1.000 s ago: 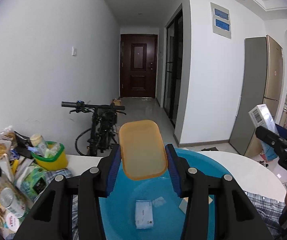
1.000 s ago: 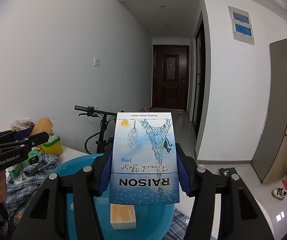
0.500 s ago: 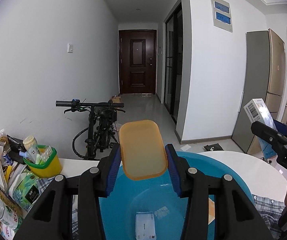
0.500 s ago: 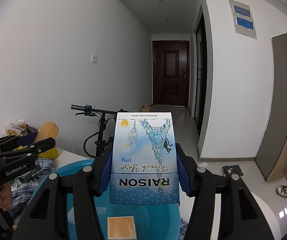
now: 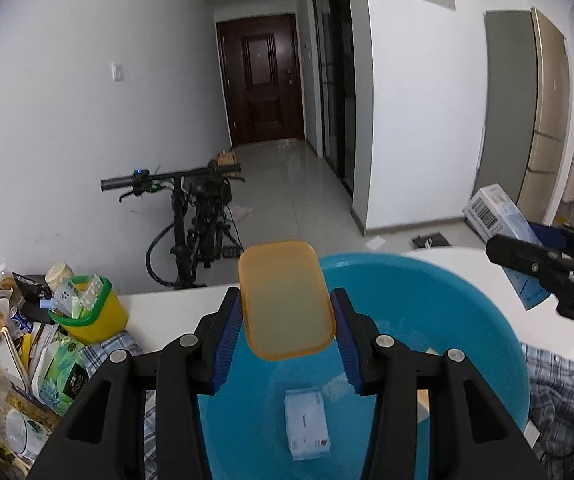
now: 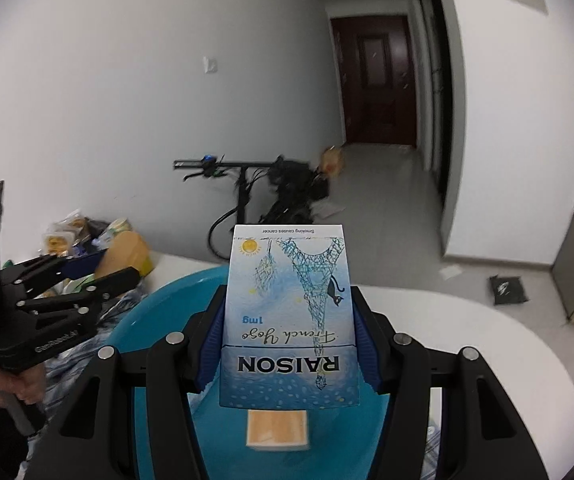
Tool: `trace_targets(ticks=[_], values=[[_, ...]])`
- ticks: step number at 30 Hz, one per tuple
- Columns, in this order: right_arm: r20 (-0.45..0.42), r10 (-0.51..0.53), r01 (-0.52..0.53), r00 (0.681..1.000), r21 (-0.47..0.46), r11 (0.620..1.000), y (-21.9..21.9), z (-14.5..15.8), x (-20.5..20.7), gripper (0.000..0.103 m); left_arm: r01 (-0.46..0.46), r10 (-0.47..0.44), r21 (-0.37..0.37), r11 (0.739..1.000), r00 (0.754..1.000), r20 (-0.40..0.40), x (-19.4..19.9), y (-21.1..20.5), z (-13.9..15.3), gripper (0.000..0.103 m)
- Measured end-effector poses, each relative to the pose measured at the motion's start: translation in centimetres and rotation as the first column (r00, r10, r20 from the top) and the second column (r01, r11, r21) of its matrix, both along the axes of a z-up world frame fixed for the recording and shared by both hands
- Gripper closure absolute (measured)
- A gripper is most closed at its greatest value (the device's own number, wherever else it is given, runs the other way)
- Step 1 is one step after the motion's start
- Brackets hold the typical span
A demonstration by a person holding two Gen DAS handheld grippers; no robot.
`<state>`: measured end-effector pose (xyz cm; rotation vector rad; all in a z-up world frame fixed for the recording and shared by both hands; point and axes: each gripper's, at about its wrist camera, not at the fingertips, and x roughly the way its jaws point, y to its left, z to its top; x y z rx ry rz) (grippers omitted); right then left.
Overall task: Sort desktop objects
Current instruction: 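Carry the soap dish over the basin while the right tool carries the RAISON pack there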
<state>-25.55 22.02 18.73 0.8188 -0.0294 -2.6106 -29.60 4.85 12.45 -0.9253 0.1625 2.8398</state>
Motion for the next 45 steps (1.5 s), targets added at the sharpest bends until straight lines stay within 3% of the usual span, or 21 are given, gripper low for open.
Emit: trace_targets(ticks=[5,12,17,28,32,45], values=[[0.074,0.045,-0.047,0.996,0.031,0.998,-0.3,-0.7,-0.7,0.048,0.018,-0.019,0.014,1.000,0.996,0.088,-0.6,-0.3,-1.1,0.056],[0.187,0.094,-0.109,0.978,0.070,0.992,-0.1,-2.2,-1.6,0.048,0.058,-0.053,-0.023,0.998,0.983,0.178,-1.2,0.3,-2.7,0.056],[0.227,0.121,-0.156,0.966,0.141,0.978,-0.9,-2.8,-2.0,0.048,0.055,-0.042,-0.063,0.996,0.980,0.196,-1.5,0.5,-3.5,0.056],[0.334,0.120,-0.199,0.935,0.212,0.957,-1.8,-4.0,-3.5,0.048,0.041,-0.033,-0.014,0.999,0.940,0.339,-3.8,-0.1,-5.4,0.056],[0.360,0.121,-0.204,0.925,0.201,0.958,-2.2,-4.4,-4.8,0.048,0.036,-0.024,-0.030,0.999,0.943,0.331,-4.6,0.4,-5.4,0.056],[0.465,0.101,-0.199,0.880,0.166,0.966,-4.5,-8.1,-9.8,0.048,-0.022,0.023,-0.006,1.000,0.896,0.444,-10.7,2.4,-8.7,0.056]])
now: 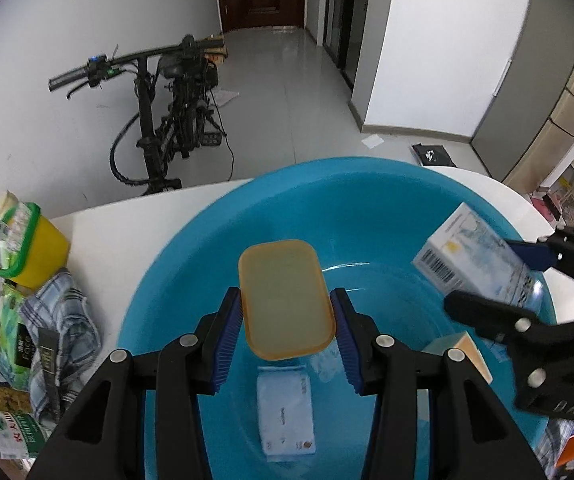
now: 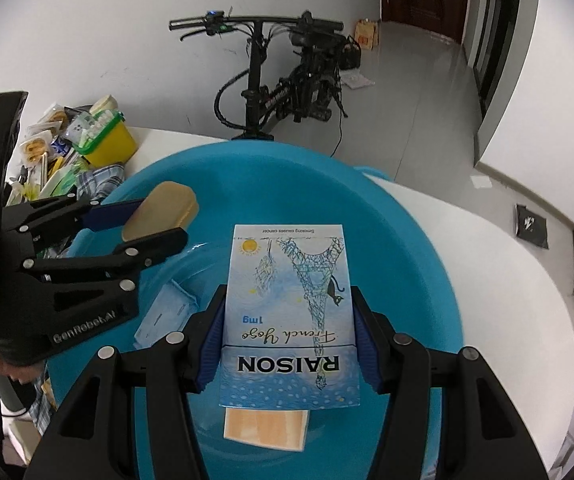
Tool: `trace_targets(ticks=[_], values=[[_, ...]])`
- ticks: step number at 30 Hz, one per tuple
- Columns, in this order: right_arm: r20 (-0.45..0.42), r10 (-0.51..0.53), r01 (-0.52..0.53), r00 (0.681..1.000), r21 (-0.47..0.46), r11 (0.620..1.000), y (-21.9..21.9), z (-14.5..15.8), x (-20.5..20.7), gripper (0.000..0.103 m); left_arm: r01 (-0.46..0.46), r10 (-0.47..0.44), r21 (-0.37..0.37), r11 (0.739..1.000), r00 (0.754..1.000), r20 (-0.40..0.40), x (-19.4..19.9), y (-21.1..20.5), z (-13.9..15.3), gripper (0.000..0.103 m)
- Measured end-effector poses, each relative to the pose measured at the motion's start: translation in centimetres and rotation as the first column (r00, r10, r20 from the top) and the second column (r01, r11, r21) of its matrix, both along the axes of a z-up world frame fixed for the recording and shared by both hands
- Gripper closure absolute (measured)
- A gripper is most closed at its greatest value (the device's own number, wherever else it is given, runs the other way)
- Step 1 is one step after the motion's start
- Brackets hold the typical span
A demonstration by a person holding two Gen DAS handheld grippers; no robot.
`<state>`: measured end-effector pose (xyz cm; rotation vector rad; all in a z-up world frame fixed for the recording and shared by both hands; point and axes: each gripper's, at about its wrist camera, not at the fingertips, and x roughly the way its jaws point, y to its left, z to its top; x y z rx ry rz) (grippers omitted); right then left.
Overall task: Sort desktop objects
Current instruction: 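Carry the soap dish over the basin while the right tool carries the RAISON pack there, then open the left tool to drop the soap dish while the right tool lowers the RAISON pack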
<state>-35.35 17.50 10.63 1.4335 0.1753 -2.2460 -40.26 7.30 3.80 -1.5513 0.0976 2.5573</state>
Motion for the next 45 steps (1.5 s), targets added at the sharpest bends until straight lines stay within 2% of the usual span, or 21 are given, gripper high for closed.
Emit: trace_targets(ticks=[4,9,18,26,34,36,37,38,45], values=[[0.038,-0.025,0.025,0.999,0.002,1.000,-0.2,-1.2,-1.3,0.048,-0.031,0.030,0.007,1.000,0.999,0.044,-1.3,0.3,-1.4,0.056],[0.120,-0.080,0.086,0.990,-0.044,0.995,0.6,-2.6,-2.5,0.048,-0.045,0.045,-0.005,0.999,0.995,0.087,-2.0,0.6,-3.4,0.056],[0.143,-0.112,0.122,0.983,-0.059,0.991,1.2,-3.0,-3.1,0.048,-0.048,0.048,0.000,0.999,0.985,0.165,-1.9,0.4,-6.2,0.056],[0.141,-0.123,0.133,0.982,-0.061,0.989,1.8,-2.6,-3.1,0.048,-0.036,0.036,-0.004,0.999,0.979,0.202,-2.4,1.0,-7.4,0.056],[0.150,-0.132,0.144,0.980,-0.069,0.987,2.4,-2.6,-3.2,0.048,-0.074,0.075,-0.012,0.997,0.969,0.234,-2.3,0.1,-8.4,0.056],[0.150,-0.135,0.147,0.979,-0.070,0.987,2.6,-2.5,-3.2,0.048,-0.078,0.080,-0.018,0.997,0.968,0.237,-2.3,0.1,-8.6,0.049],[0.149,-0.137,0.148,0.979,-0.070,0.986,2.6,-2.5,-3.2,0.048,-0.080,0.081,-0.014,0.997,0.968,0.239,-2.3,0.0,-8.6,0.037],[0.149,-0.138,0.150,0.979,-0.070,0.986,2.6,-2.4,-3.2,0.048,-0.082,0.080,-0.004,0.997,0.969,0.235,-2.2,0.0,-8.6,0.032],[0.153,-0.135,0.149,0.979,-0.080,0.986,2.1,-2.2,-3.7,0.048,-0.080,0.075,0.018,0.997,0.980,0.186,-1.3,-0.5,-6.4,0.032]])
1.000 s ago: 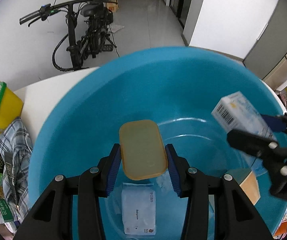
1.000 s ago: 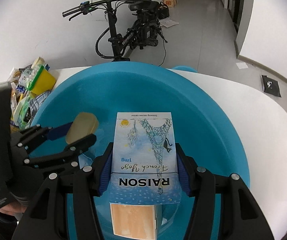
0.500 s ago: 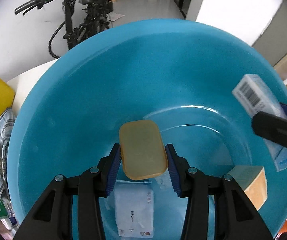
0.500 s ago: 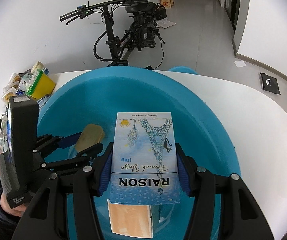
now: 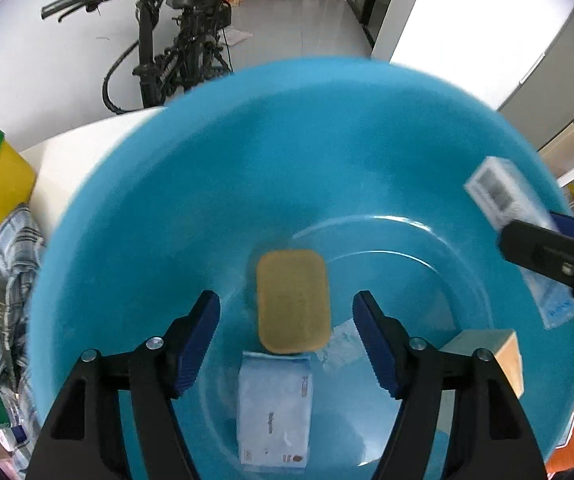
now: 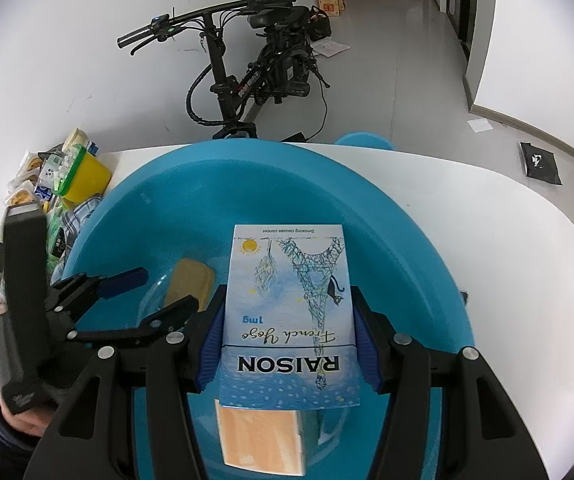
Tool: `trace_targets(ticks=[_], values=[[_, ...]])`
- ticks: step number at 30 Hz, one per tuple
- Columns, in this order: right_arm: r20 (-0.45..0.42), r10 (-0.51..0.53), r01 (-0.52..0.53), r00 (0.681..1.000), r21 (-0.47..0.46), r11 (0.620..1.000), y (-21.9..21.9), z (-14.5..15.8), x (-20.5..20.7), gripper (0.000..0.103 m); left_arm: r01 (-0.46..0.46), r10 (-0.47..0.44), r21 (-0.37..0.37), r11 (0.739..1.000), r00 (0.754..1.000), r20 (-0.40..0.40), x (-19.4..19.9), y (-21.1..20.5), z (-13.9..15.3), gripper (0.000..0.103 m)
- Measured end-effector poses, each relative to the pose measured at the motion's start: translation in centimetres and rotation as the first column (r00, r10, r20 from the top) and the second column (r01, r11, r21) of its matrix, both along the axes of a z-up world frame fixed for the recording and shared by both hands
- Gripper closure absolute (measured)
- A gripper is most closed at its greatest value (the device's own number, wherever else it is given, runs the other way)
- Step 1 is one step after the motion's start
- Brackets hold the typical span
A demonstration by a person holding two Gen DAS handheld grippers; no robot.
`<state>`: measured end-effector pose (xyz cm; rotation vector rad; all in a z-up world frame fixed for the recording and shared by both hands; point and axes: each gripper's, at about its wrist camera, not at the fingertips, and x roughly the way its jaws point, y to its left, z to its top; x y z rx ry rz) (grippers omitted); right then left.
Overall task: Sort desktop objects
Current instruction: 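Open the left tool to drop the soap dish while the right tool lowers the RAISON pack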
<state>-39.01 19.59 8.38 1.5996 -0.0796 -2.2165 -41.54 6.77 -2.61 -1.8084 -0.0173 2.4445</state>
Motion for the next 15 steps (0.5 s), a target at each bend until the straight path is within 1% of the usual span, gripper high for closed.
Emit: trace_targets(ticks=[4,9,11,13,15], values=[[0.003,0.016,-0.016,1.000,-0.008,1.000,-1.4,-0.1,-0.3,0.048,0.015,-0.016,-0.025,1.000,1.000,-0.020,1.1,-0.3,1.3,0.032],[0.027,0.048,-0.048,0.998,0.001,0.999,-3.8,-1.0,-0.1,0.048,0.008,-0.008,-0.019,1.000,1.000,-0.025,2.4,-1.2,2.1,0.032],[0.041,0.054,-0.055,0.998,0.008,0.998,-4.5,-1.5,-0.1,0.048,0.004,-0.005,-0.027,1.000,1.000,-0.026,3.0,-1.7,2.2,0.032],[0.056,0.061,-0.062,0.997,0.016,0.998,-4.9,-2.0,-0.1,0.048,0.016,-0.016,-0.019,1.000,0.999,-0.028,3.9,-2.0,2.3,0.032],[0.064,0.062,-0.064,0.996,0.033,0.997,-5.2,-2.6,0.0,0.048,0.029,-0.030,-0.031,0.999,0.999,-0.031,3.9,-2.2,1.9,0.032]])
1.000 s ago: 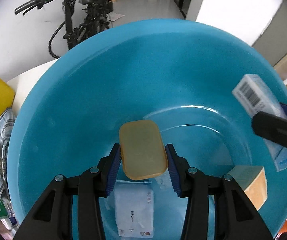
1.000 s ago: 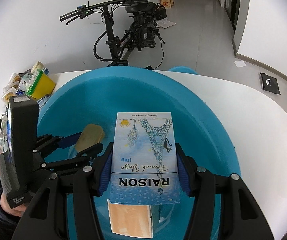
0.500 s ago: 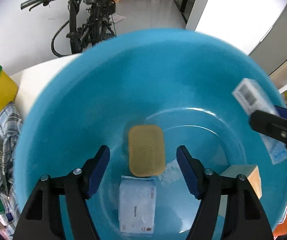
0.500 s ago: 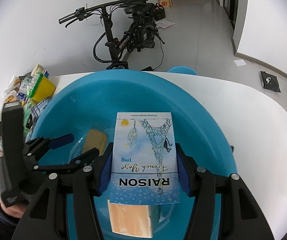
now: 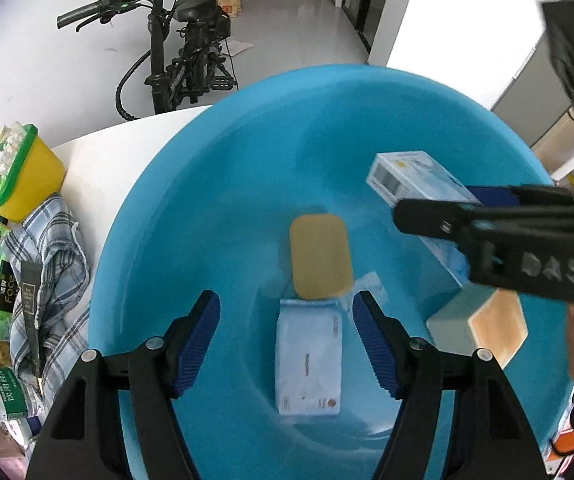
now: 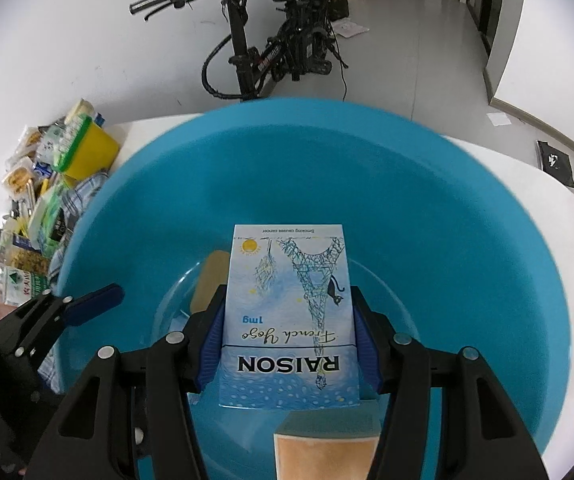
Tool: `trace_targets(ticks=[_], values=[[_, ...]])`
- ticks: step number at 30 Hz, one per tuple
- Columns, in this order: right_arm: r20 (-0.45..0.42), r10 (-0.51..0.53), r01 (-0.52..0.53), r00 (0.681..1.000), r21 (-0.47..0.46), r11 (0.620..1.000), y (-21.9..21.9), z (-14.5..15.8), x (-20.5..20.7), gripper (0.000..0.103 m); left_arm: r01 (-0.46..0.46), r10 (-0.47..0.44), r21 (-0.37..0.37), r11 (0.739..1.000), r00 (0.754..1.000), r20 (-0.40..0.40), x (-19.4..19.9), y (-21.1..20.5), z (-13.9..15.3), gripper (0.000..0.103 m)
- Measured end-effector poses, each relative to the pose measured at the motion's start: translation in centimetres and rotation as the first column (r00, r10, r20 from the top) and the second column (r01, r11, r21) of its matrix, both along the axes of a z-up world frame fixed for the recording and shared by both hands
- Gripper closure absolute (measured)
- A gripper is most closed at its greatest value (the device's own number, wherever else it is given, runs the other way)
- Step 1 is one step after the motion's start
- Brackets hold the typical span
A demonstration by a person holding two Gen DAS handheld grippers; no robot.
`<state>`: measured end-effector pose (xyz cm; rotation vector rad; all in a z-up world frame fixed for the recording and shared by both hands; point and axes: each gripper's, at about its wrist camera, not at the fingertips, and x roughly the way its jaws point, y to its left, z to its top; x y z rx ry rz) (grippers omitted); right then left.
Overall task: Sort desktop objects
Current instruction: 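Open the left tool to drop the soap dish while the right tool lowers the RAISON pack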
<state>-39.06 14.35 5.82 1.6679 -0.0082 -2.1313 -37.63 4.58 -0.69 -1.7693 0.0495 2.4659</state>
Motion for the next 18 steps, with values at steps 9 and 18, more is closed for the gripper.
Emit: trace_targets(ticks=[9,18], values=[[0.042,-0.028,0.028,0.999,0.020,0.999,-0.3,-2.1,-0.7,0.048,0.005,-0.005,0.016,1.000,1.000,0.000,0.1,-0.5,-0.1,0.032],[0.060,-0.018,0.017,0.998,0.021,1.000,-0.8,-2.9,-0.6,0.048,-0.004,0.004,0.016,1.000,1.000,-0.002,0.3,-1.0,0.1,0.032]])
